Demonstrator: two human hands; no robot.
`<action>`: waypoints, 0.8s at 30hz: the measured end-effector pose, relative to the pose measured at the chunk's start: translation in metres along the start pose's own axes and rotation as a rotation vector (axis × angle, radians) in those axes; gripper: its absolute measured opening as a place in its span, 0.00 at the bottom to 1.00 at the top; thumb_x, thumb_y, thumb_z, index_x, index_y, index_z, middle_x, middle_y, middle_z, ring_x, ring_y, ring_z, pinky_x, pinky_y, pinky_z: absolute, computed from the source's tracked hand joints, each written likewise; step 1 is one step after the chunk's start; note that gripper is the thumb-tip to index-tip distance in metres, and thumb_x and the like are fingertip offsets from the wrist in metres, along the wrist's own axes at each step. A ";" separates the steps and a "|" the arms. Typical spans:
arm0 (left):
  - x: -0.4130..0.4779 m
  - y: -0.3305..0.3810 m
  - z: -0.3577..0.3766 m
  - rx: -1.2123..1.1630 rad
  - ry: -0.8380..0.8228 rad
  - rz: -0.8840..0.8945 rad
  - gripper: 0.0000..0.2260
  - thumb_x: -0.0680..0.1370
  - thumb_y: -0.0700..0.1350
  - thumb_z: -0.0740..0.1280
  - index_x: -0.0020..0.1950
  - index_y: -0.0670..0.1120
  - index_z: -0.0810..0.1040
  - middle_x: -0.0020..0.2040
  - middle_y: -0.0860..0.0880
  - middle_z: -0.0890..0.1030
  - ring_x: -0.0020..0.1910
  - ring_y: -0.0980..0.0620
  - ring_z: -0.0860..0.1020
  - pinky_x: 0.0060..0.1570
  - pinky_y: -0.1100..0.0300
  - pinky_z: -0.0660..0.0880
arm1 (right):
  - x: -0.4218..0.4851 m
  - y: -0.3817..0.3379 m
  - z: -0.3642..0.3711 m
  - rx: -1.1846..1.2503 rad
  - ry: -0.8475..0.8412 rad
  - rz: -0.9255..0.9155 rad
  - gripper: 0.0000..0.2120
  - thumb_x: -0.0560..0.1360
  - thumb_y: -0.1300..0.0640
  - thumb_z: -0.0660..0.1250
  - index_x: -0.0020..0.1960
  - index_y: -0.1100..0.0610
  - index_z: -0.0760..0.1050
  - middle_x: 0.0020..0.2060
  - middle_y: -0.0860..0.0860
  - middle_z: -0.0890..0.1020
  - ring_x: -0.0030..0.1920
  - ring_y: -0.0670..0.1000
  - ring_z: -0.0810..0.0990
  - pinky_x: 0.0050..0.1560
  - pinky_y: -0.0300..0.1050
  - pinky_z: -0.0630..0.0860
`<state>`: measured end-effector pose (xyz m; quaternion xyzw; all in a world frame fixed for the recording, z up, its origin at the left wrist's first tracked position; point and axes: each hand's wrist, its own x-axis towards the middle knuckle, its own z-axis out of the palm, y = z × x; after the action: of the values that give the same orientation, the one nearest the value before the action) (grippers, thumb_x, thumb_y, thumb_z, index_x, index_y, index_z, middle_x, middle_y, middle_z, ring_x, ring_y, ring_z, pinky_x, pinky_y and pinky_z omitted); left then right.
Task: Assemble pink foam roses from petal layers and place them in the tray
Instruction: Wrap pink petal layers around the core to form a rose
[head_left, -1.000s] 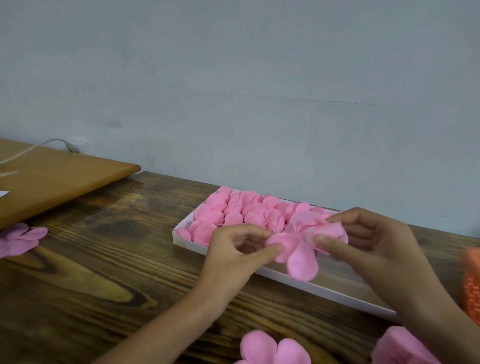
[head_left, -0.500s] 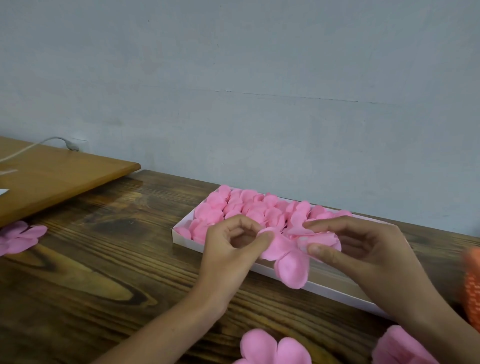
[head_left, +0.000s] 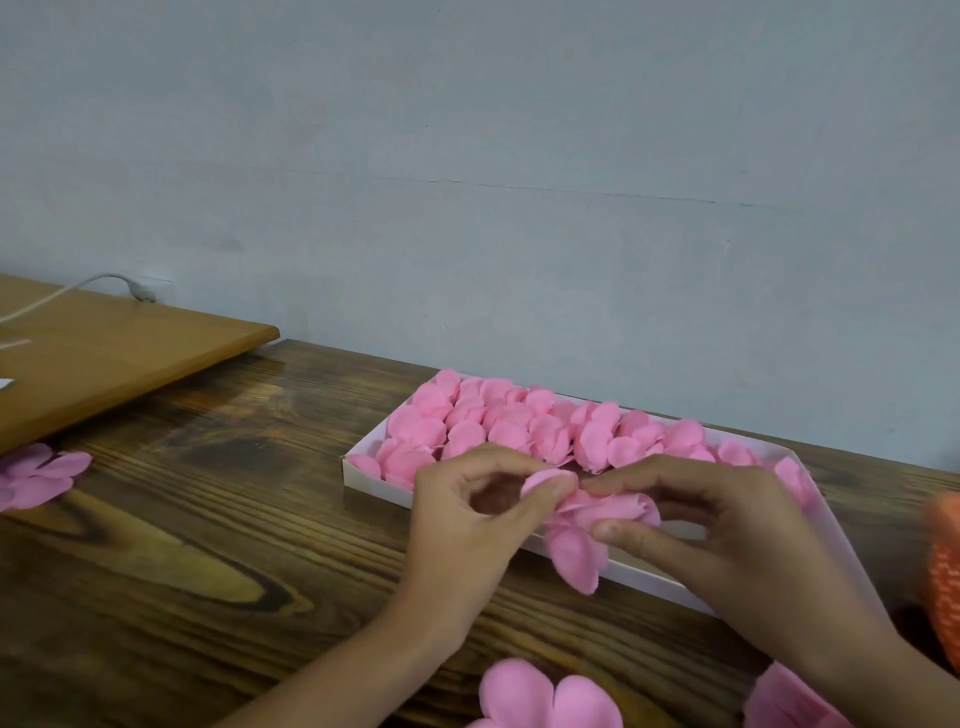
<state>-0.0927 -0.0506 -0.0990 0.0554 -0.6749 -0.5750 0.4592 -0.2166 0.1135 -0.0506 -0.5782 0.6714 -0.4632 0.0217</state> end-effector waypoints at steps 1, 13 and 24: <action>-0.001 0.001 0.000 0.022 0.002 0.036 0.04 0.74 0.44 0.78 0.47 0.47 0.90 0.43 0.49 0.88 0.44 0.46 0.86 0.44 0.60 0.82 | 0.000 -0.001 0.000 -0.011 0.005 -0.003 0.16 0.68 0.44 0.75 0.56 0.37 0.83 0.47 0.35 0.87 0.51 0.41 0.86 0.54 0.35 0.80; -0.002 0.004 0.001 0.034 -0.068 0.147 0.04 0.72 0.46 0.79 0.46 0.50 0.89 0.41 0.52 0.87 0.42 0.50 0.85 0.43 0.61 0.80 | -0.001 -0.012 0.002 -0.163 0.050 0.006 0.16 0.66 0.42 0.77 0.53 0.39 0.84 0.45 0.30 0.85 0.46 0.35 0.85 0.51 0.29 0.78; 0.004 0.008 -0.001 -0.024 -0.116 -0.041 0.15 0.72 0.40 0.80 0.55 0.56 0.88 0.48 0.52 0.89 0.50 0.53 0.88 0.49 0.66 0.82 | 0.000 -0.003 -0.006 -0.177 0.145 0.096 0.18 0.67 0.53 0.81 0.54 0.41 0.85 0.42 0.33 0.86 0.44 0.36 0.85 0.48 0.36 0.82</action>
<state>-0.0904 -0.0514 -0.0901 0.0303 -0.6921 -0.5945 0.4081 -0.2178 0.1174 -0.0451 -0.5099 0.7364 -0.4410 -0.0561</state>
